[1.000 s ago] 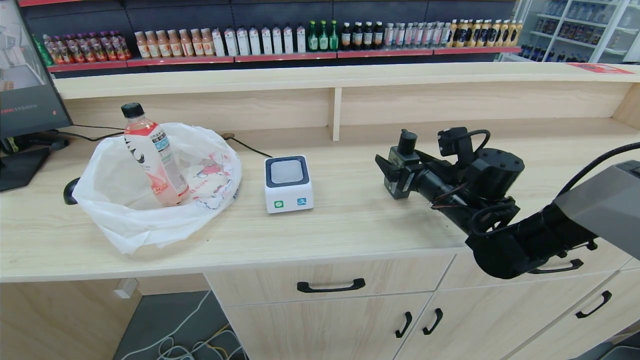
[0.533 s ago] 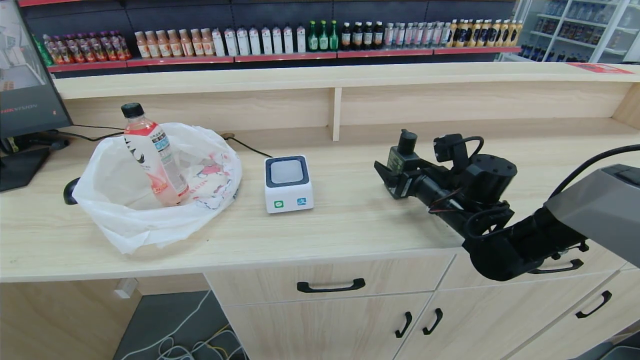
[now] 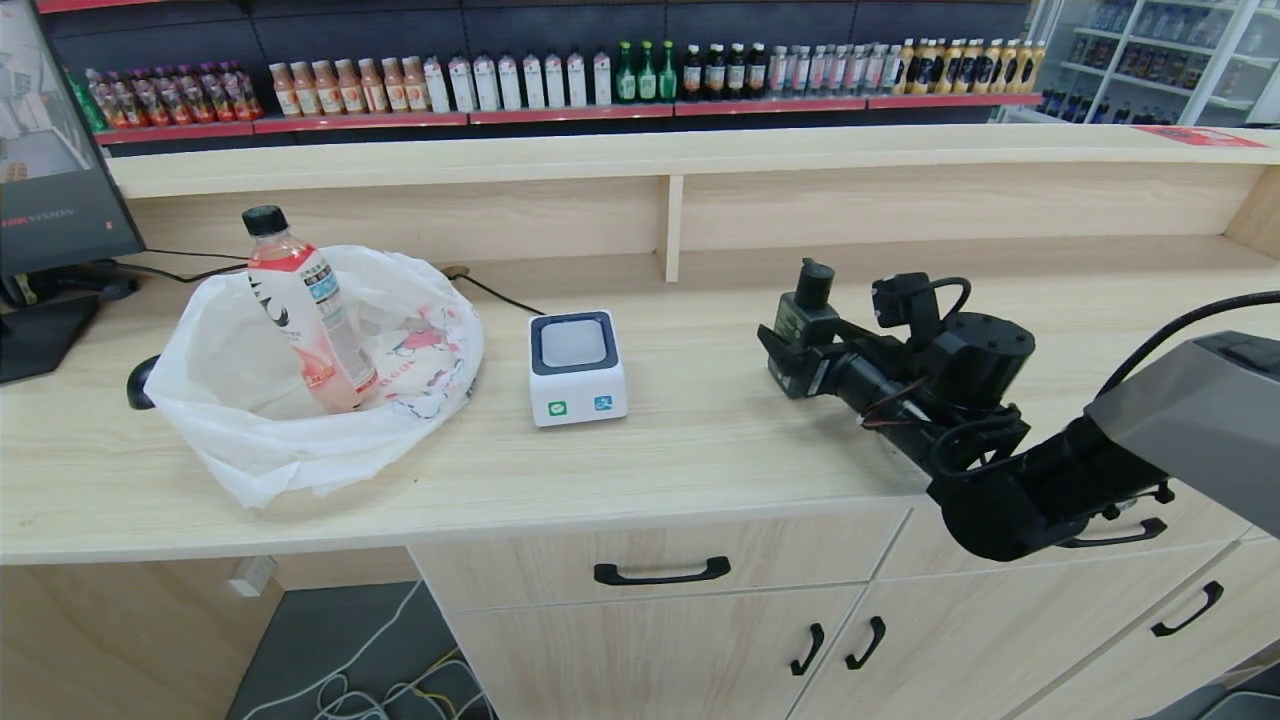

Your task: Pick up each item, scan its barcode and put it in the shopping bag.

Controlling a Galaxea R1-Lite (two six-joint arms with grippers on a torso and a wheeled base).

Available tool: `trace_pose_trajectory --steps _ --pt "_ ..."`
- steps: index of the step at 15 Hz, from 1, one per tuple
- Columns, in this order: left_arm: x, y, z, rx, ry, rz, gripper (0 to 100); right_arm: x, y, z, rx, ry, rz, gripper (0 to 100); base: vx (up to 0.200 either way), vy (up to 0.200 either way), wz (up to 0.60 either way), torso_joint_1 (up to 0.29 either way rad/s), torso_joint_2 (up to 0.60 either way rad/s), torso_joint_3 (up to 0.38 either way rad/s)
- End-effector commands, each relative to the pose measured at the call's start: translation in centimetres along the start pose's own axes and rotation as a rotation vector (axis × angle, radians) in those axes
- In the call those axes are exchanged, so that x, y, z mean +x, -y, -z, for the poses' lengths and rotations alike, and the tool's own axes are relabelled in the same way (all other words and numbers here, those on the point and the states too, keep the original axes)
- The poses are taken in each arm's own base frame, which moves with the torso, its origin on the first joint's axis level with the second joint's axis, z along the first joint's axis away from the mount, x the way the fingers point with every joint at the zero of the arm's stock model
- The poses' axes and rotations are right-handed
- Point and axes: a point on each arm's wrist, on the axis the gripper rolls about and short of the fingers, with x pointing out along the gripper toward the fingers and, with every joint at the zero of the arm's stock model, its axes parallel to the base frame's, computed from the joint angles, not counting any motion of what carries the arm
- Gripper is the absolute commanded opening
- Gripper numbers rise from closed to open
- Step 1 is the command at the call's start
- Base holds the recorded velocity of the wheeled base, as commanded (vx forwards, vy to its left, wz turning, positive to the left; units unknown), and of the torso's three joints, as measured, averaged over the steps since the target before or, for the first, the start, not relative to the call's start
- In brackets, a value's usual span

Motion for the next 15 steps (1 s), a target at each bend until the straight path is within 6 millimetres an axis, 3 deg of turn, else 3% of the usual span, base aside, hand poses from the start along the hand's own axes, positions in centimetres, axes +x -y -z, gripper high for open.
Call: trace_pose_trajectory --steps 1,10,15 --pt "0.0 0.0 0.0 0.000 0.000 -0.001 100 0.0 0.2 0.0 -0.001 0.002 0.003 0 0.000 0.000 0.00 0.000 0.00 0.000" --pt "0.0 0.0 0.0 0.000 0.000 -0.001 100 0.2 0.1 -0.6 -0.007 0.023 0.000 0 0.000 0.000 0.00 0.000 0.00 0.000" --pt "0.0 0.0 0.0 0.000 0.000 -0.001 100 -0.4 -0.6 -2.8 -0.015 0.077 -0.028 0 0.000 0.000 0.00 0.000 0.00 0.000"
